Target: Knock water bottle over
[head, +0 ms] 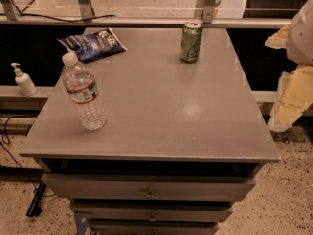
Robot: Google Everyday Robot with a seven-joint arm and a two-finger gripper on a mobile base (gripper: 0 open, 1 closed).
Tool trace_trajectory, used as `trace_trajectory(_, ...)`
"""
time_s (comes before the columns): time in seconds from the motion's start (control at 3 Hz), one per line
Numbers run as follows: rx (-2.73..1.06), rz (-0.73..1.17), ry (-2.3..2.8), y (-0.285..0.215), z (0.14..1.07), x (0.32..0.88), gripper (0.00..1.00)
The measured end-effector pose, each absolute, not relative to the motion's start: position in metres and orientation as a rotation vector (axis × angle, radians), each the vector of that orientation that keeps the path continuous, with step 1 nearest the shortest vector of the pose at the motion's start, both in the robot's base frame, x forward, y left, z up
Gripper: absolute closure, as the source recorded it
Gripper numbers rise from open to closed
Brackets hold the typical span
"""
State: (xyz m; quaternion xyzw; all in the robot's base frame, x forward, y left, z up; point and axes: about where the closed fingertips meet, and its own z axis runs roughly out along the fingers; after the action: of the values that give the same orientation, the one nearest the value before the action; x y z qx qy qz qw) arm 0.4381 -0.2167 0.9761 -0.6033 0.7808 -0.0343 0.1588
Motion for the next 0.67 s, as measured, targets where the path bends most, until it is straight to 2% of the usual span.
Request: trace_trajectory(0.67,-1.684,-0.065,2.193,-0.2072,0.9724,0.4406,0.0)
